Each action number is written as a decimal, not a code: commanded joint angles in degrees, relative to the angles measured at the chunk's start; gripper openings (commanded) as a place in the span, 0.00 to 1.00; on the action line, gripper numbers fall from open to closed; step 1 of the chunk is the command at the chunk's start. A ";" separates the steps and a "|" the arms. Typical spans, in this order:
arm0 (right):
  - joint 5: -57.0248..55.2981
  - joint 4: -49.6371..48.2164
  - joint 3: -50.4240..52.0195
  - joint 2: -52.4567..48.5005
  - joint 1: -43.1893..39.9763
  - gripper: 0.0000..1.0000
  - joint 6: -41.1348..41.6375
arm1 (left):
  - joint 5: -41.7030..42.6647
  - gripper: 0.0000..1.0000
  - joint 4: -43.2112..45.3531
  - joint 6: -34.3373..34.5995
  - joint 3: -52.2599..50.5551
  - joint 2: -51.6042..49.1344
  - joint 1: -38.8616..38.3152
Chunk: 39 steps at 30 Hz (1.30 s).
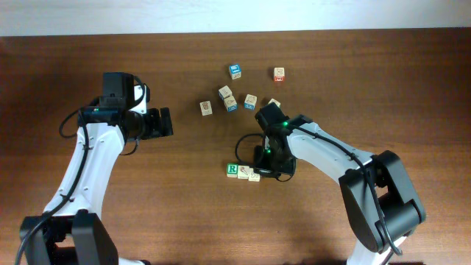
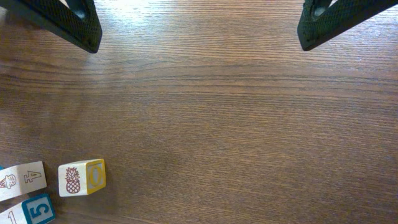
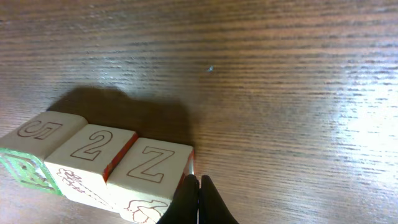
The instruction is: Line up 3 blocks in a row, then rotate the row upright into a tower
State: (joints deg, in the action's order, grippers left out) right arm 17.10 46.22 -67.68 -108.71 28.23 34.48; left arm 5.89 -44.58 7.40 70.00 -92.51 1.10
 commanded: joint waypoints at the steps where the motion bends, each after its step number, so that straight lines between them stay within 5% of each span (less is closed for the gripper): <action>1: 2.05 -2.36 0.13 -0.37 0.68 0.04 0.11 | 0.81 0.99 -0.28 0.72 0.55 -0.61 0.13; 8: 2.21 -6.45 0.11 -0.35 1.68 0.05 0.50 | 0.81 0.99 -6.49 -0.87 0.37 -0.61 0.02; 10: 2.08 -3.39 -2.27 -0.07 0.68 0.26 -1.49 | 0.83 0.99 -5.05 -2.32 0.39 -0.61 0.04; 11: 1.75 -0.33 -4.57 0.35 0.24 0.29 -2.73 | 0.81 0.99 -3.87 -2.32 0.44 -0.61 0.02; 14: 0.26 5.14 -8.26 1.49 1.16 0.28 -2.95 | 0.79 0.99 -2.62 -2.32 0.44 -0.61 0.09; 16: 0.22 7.85 -8.24 1.84 4.48 0.16 -2.86 | 0.09 1.00 -1.81 -2.32 0.44 -0.61 0.33; 17: -0.70 7.78 -8.24 1.84 6.75 0.08 -2.19 | -0.24 0.95 -1.18 -2.29 0.44 -0.61 0.81; 20: -8.37 6.93 -8.24 1.55 13.27 0.04 4.00 | -0.74 0.68 -0.09 -2.23 0.44 -0.61 4.35; 22: -8.81 5.86 -8.22 1.27 14.67 0.04 6.01 | 3.65 0.39 -2.32 -1.99 0.37 -0.85 3.91; 27: -11.82 4.13 -8.13 -2.49 17.14 0.04 9.62 | 3.78 0.33 -2.82 0.74 0.33 -4.09 3.56; 39: -11.80 2.47 -8.13 -4.83 15.13 0.04 9.31 | 3.80 0.34 -2.86 0.72 0.33 -4.09 3.54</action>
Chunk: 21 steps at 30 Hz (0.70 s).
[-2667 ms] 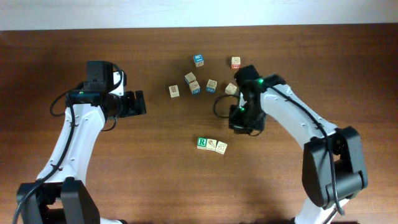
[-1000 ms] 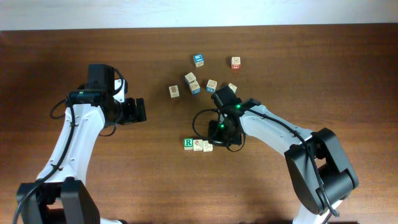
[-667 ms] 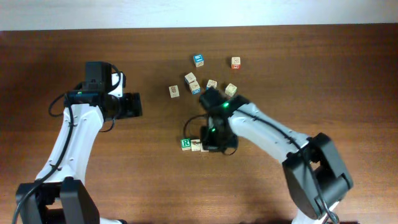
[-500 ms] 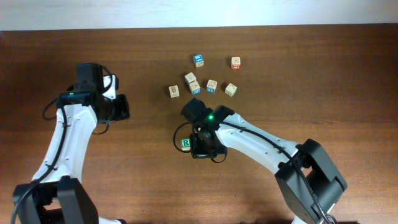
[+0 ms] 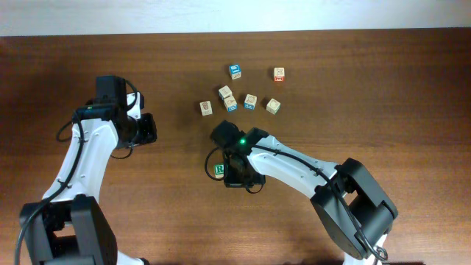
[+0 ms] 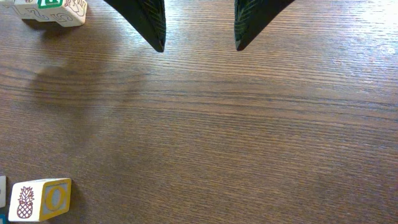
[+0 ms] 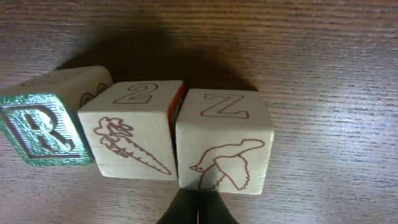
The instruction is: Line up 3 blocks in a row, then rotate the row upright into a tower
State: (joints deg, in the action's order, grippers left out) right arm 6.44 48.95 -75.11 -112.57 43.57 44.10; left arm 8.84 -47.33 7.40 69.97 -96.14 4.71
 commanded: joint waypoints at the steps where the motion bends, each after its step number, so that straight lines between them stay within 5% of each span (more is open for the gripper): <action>1: -1.16 -0.39 -0.70 -0.96 -0.24 0.04 -0.31 | 0.85 0.34 -0.11 0.72 0.35 -0.46 -0.07; 13: 0.72 1.09 -6.60 2.95 -0.48 0.04 -7.65 | 0.33 0.38 0.83 0.72 0.35 -0.46 -0.04; 17: -2.64 -12.79 -7.63 1.18 -0.52 0.20 -15.87 | -5.14 0.43 6.01 0.76 0.35 -0.46 0.07; 21: -2.32 -17.44 -7.63 -3.19 -0.48 0.04 -17.11 | -7.80 0.43 6.19 0.74 0.35 -0.46 0.24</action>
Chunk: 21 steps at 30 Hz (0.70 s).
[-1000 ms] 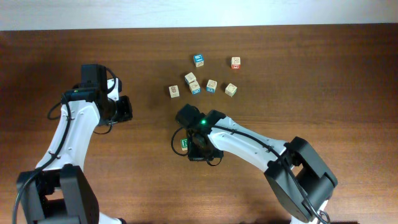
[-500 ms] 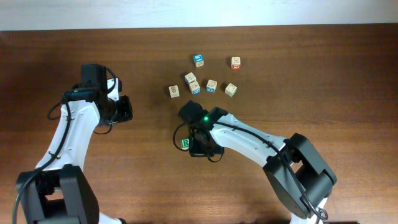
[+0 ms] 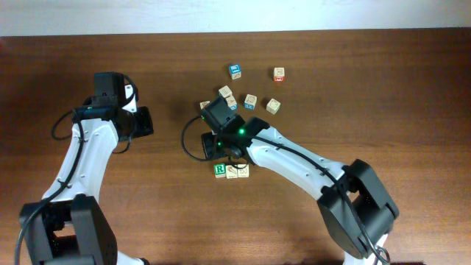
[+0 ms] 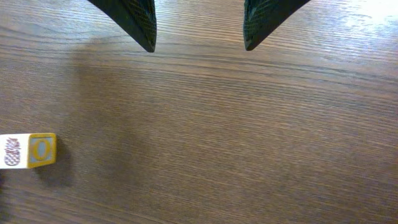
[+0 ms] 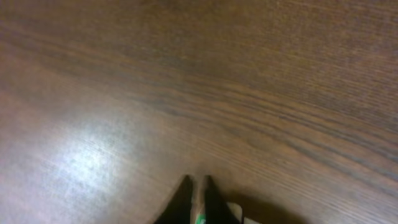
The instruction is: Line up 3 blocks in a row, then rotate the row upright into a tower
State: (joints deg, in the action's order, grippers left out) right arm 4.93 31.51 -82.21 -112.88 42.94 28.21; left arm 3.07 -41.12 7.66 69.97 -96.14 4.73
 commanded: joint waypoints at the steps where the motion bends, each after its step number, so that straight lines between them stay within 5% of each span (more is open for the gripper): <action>1: -0.61 0.33 -0.52 -3.21 0.17 0.04 -1.18 | -2.01 0.44 -0.04 0.50 0.35 -0.46 0.37; 8: -1.57 5.77 -0.46 -3.69 2.12 0.04 6.99 | -1.99 0.43 -0.52 0.48 0.35 -0.46 0.35; 20: -2.89 8.26 -0.35 -3.76 2.10 0.04 8.31 | -1.99 0.43 -0.70 0.48 0.35 -0.46 0.35; 21: -3.52 7.50 -0.85 -3.45 1.60 0.12 8.26 | -1.99 0.44 -0.22 0.48 0.37 -0.46 0.35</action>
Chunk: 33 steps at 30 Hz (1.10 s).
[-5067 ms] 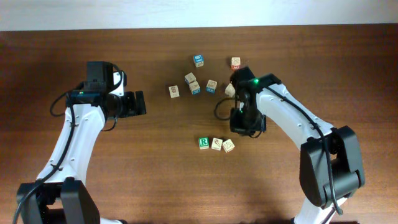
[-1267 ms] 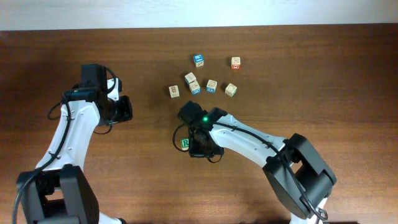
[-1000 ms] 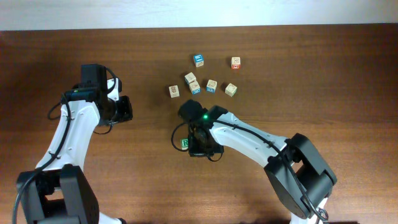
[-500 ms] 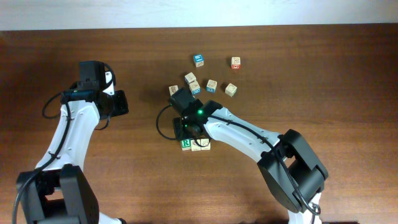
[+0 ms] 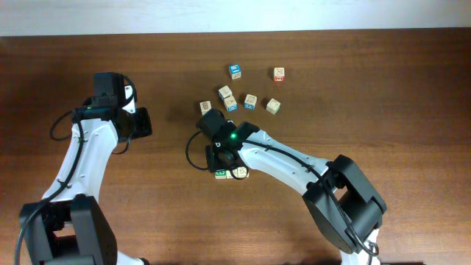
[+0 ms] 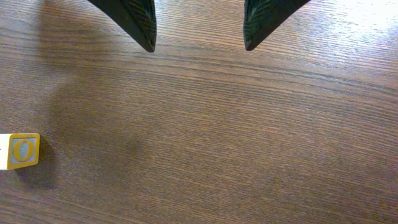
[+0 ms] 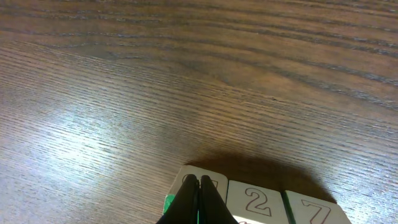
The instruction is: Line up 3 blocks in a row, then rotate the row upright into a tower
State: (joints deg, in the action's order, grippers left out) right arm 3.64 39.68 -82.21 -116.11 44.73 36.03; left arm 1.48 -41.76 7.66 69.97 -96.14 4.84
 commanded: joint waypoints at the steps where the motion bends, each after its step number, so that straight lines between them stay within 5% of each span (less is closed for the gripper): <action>1: -2.16 -0.44 -2.25 0.50 -1.11 0.19 -0.11 | -0.22 0.47 0.66 0.48 0.74 -0.37 0.26; 5: -0.96 15.93 -17.99 7.69 -8.28 0.25 -7.58 | 2.73 0.49 -8.22 0.42 9.29 1.31 0.20; 11: 5.11 32.52 -14.32 14.43 -16.90 0.15 -13.33 | 14.69 0.44 -16.33 0.44 8.22 5.86 -2.71; 17: 22.58 14.32 10.62 14.51 -22.10 0.07 -16.70 | 16.83 0.30 -9.66 0.76 -5.68 5.86 -10.36; 20: 28.33 7.26 17.75 14.51 -26.38 0.05 -19.78 | 17.46 0.07 -2.16 1.81 -11.19 5.84 -13.33; 22: 32.94 2.16 22.49 14.49 -29.42 0.05 -21.20 | 19.28 0.00 0.79 2.23 -13.70 5.73 -14.47; 25: 44.22 -6.23 28.57 14.49 -34.29 0.05 -25.11 | 21.57 0.00 4.09 4.76 -16.52 4.59 -14.60; 33: 40.72 -15.10 32.54 14.49 -34.25 0.04 -20.70 | 29.07 0.00 8.04 5.57 -16.55 -2.60 -14.60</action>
State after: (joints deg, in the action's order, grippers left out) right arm 44.86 25.34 -50.57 -101.95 10.48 13.91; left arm 27.27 -34.39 13.10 53.98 -96.55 -9.63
